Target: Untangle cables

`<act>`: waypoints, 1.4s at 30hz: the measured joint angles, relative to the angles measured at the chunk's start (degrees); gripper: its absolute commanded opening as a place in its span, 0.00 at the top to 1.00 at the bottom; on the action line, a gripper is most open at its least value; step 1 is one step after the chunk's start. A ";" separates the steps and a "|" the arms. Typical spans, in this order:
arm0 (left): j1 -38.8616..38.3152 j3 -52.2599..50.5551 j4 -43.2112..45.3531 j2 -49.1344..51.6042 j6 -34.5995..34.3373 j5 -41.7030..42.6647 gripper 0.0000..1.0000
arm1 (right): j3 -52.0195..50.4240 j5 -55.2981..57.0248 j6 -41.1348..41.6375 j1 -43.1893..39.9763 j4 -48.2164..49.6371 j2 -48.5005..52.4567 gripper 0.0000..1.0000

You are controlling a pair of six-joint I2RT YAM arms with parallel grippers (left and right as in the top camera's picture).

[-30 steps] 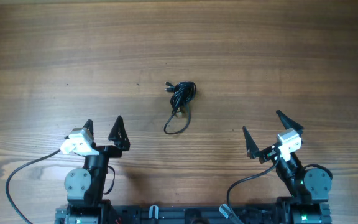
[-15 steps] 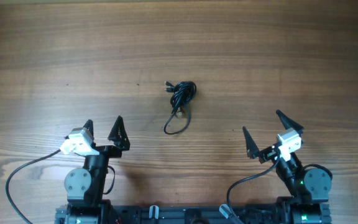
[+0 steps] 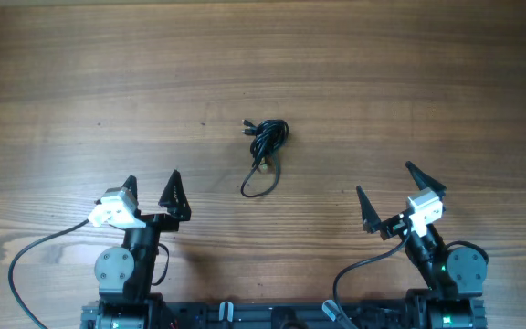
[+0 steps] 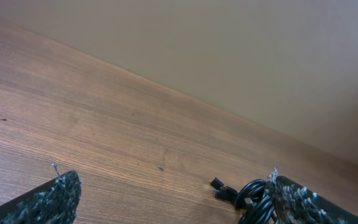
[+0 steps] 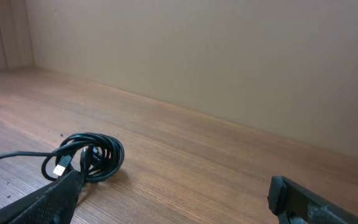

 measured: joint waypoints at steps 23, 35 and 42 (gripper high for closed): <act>0.00 0.00 0.00 0.00 -0.02 0.02 0.00 | 0.00 -0.02 0.00 0.00 0.17 0.00 0.00; 0.00 0.59 0.55 0.00 0.09 5.29 0.00 | 3.82 -1.81 7.19 -0.02 0.59 3.93 0.00; 0.00 7.74 -2.43 1.95 0.15 5.64 0.00 | 20.79 -6.45 7.80 0.00 -4.74 20.81 0.00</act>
